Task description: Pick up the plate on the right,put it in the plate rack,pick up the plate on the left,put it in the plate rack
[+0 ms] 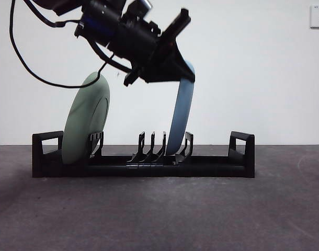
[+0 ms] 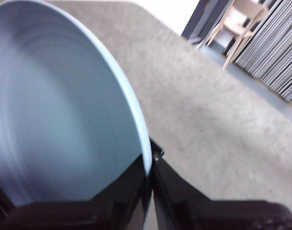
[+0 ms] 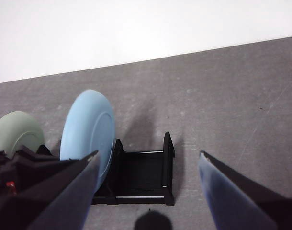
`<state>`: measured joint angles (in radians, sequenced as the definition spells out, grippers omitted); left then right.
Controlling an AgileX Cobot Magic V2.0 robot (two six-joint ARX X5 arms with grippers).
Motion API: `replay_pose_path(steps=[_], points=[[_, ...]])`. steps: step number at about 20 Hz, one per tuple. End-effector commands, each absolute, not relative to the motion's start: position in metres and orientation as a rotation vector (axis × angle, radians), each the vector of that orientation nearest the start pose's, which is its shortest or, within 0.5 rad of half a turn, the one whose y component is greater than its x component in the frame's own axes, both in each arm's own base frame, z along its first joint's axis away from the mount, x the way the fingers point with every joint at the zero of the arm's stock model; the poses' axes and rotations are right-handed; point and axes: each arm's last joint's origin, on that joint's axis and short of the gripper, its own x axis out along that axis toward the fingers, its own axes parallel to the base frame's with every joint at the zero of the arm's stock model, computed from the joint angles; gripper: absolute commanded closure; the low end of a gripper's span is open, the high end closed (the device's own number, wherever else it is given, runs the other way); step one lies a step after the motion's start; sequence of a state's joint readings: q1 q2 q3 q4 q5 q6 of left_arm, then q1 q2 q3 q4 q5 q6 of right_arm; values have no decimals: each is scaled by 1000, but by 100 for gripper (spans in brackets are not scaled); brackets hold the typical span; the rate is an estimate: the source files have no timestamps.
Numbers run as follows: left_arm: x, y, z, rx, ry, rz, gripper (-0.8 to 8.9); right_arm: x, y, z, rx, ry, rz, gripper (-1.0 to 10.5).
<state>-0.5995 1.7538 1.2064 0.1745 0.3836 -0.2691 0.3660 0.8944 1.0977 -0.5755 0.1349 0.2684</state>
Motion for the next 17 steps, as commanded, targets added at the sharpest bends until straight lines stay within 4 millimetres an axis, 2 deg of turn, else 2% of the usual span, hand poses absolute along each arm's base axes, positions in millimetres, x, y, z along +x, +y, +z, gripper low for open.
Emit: replay_pose_path(steps=[1, 6, 10, 15, 17], points=[[322, -234, 243, -144, 531, -907, 815, 164, 59, 382, 163, 386, 176, 604], [320, -234, 239, -80, 553, -892, 784, 165, 59, 382, 162, 391, 177, 604], [320, -234, 239, -78, 555, -897, 572, 165, 59, 382, 162, 391, 176, 604], [317, -233, 242, -72, 567, -899, 556, 165, 59, 381, 151, 395, 178, 604], [312, -230, 250, -56, 556, -903, 555, 165, 59, 381, 127, 400, 191, 604]])
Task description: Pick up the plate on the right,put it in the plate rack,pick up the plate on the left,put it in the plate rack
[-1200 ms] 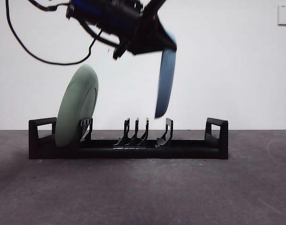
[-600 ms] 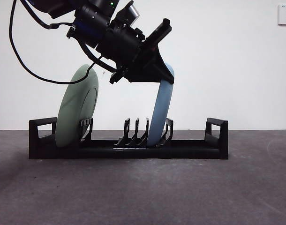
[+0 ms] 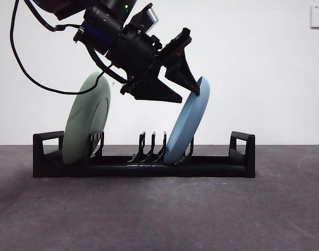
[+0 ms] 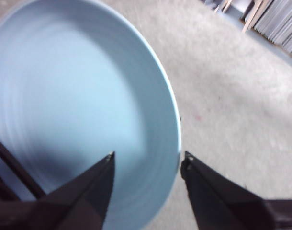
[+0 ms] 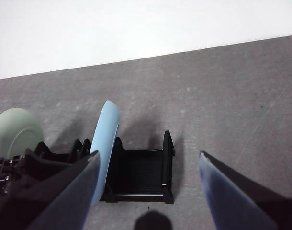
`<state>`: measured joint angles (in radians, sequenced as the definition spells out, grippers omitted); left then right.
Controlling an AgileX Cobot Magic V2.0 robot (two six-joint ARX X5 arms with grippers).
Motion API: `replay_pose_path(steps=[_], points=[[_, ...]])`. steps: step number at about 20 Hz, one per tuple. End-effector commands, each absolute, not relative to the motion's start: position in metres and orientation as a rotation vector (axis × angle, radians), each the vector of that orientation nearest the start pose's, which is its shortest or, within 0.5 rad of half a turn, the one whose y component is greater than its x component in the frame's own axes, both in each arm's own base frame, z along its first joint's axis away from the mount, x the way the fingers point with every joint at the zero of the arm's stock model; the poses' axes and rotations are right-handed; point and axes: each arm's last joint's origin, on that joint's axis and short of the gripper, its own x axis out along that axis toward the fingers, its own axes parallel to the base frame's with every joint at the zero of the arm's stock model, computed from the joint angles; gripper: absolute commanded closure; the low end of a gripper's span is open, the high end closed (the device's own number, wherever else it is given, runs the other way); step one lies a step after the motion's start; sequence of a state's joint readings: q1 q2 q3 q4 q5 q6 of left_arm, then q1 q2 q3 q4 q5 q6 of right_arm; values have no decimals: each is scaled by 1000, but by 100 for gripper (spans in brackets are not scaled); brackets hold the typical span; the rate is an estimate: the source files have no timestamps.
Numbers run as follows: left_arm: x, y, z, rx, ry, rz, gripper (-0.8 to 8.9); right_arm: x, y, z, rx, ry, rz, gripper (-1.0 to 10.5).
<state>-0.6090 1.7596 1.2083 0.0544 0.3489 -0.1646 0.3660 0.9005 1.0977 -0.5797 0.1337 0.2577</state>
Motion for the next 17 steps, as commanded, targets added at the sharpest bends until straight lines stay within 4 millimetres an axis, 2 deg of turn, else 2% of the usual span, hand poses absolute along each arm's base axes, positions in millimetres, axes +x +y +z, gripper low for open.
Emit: replay_pose_path(steps=[1, 4, 7, 9, 11, 12, 13, 17], points=[[309, -228, 256, -44, 545, -907, 554, 165, 60, 380, 107, 401, 205, 604], [296, -221, 281, 6, 490, -919, 553, 164, 62, 380, 56, 410, 309, 605], [277, -208, 311, 76, 411, -905, 557, 164, 63, 378, 47, 427, 338, 637], [262, -197, 330, 113, 377, -887, 581, 164, 63, 376, 11, 442, 341, 799], [244, -183, 346, 148, 366, -861, 728, 164, 63, 374, -1, 463, 341, 962], [237, -177, 352, 168, 366, -847, 805, 164, 63, 374, -2, 466, 341, 962], [229, -170, 358, 191, 371, -826, 827, 164, 63, 373, -3, 472, 341, 958], [201, -145, 372, 249, 404, -705, 822, 163, 63, 373, -3, 473, 341, 958]])
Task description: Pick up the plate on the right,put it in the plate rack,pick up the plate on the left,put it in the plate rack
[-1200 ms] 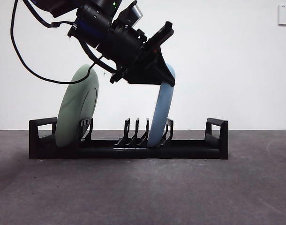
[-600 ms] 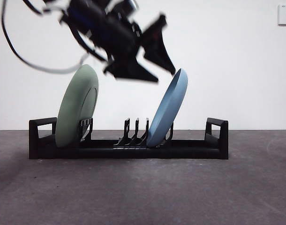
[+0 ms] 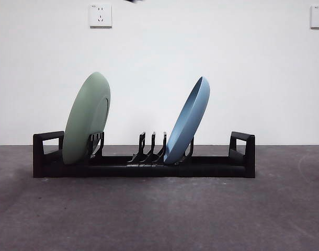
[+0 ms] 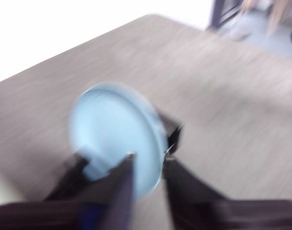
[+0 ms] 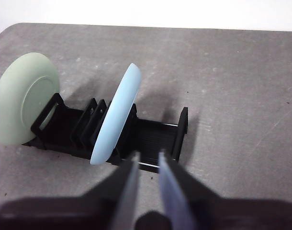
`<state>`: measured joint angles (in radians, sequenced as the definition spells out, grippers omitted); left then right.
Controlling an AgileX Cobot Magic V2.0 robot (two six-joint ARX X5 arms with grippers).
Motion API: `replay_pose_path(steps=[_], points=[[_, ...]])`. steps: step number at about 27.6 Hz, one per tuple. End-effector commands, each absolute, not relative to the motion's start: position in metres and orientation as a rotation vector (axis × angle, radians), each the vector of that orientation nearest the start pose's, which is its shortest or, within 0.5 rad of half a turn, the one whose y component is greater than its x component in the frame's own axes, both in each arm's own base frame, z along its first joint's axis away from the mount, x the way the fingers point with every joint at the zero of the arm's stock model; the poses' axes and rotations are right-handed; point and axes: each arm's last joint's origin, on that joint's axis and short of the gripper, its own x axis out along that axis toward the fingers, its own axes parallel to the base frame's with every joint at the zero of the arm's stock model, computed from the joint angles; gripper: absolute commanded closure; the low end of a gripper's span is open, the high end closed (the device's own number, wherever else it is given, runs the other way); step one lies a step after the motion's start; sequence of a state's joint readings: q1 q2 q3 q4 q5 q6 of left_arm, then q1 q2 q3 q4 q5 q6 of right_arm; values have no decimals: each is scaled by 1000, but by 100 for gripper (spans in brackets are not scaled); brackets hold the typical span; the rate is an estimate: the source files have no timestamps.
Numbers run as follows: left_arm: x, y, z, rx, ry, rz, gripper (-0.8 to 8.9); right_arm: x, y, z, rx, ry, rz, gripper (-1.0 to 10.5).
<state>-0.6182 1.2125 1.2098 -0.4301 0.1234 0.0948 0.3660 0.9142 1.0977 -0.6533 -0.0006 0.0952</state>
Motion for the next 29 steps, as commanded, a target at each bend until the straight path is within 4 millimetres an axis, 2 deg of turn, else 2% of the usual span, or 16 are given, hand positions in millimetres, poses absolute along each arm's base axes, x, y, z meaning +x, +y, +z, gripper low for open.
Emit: replay_pose_path(steps=[1, 4, 6, 9, 12, 15, 19, 21, 26, 29], points=[[197, -140, 375, 253, 407, -681, 822, 163, 62, 374, -3, 471, 341, 958], [178, -118, 385, 262, 383, -580, 822, 156, 60, 375, -22, 443, 344, 958], [165, -106, 382, 258, 359, -536, 822, 147, 56, 371, -23, 392, 346, 958], [146, -91, 359, 254, 340, -510, 822, 130, 50, 354, -8, 325, 345, 958], [124, -77, 327, 202, 304, -505, 822, 110, 41, 328, 4, 276, 320, 958], [110, -69, 310, 163, 259, -497, 822, 99, 36, 313, 9, 259, 310, 958], [100, -61, 307, 145, 197, -478, 821, 94, 32, 309, 19, 243, 231, 957], [97, -59, 306, 137, 215, -482, 817, 95, 31, 309, 103, 251, 178, 944], [98, -60, 300, 157, 277, -477, 817, 98, 32, 307, 288, 281, 128, 944], [100, -61, 296, 169, 313, -477, 817, 100, 33, 307, 294, 292, 125, 944]])
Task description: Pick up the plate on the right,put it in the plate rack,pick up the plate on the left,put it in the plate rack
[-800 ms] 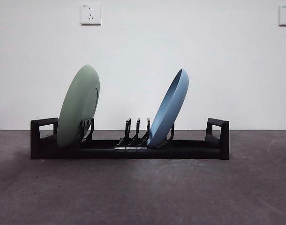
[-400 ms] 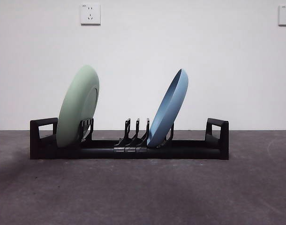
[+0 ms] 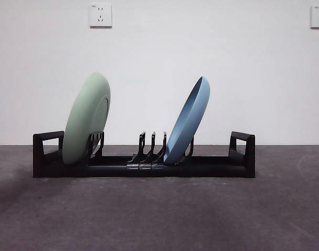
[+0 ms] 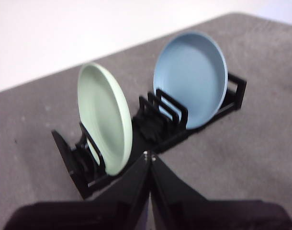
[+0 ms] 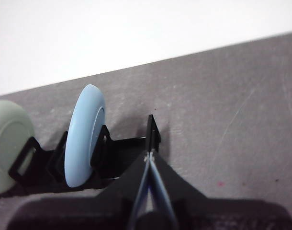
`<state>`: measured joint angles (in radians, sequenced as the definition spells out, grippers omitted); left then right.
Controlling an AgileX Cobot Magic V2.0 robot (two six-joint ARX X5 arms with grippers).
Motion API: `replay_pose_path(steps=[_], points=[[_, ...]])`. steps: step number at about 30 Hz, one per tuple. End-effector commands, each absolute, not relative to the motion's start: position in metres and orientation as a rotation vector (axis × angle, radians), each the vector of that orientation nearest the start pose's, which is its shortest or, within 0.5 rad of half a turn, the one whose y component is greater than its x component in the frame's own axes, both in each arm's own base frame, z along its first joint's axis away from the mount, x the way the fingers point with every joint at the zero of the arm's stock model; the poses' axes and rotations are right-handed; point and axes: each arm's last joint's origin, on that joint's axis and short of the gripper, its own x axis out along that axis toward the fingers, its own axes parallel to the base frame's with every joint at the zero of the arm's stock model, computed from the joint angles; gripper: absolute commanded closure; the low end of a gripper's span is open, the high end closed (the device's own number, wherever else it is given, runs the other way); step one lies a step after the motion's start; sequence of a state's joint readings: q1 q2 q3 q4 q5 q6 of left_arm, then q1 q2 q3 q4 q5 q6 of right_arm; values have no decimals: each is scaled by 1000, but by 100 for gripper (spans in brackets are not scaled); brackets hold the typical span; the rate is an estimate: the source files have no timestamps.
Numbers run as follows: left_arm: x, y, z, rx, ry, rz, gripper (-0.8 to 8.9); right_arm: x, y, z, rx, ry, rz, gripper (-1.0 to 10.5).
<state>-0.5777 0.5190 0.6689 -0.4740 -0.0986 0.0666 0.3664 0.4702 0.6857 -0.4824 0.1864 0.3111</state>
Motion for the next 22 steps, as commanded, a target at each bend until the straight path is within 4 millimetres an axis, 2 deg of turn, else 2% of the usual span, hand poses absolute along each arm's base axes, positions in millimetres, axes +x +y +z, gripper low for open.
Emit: replay_pose_path(steps=[1, 13, 18, 22], points=[[101, -62, 295, 173, 322, -477, 817, 100, 33, 307, 294, 292, 125, 944], [107, -65, 289, 217, 377, -474, 817, 100, 33, 307, 294, 292, 125, 944], [99, -49, 293, 205, 315, -394, 817, 100, 33, 307, 294, 292, 125, 944], [92, -33, 283, 136, 187, -352, 817, 100, 33, 307, 294, 292, 125, 944]])
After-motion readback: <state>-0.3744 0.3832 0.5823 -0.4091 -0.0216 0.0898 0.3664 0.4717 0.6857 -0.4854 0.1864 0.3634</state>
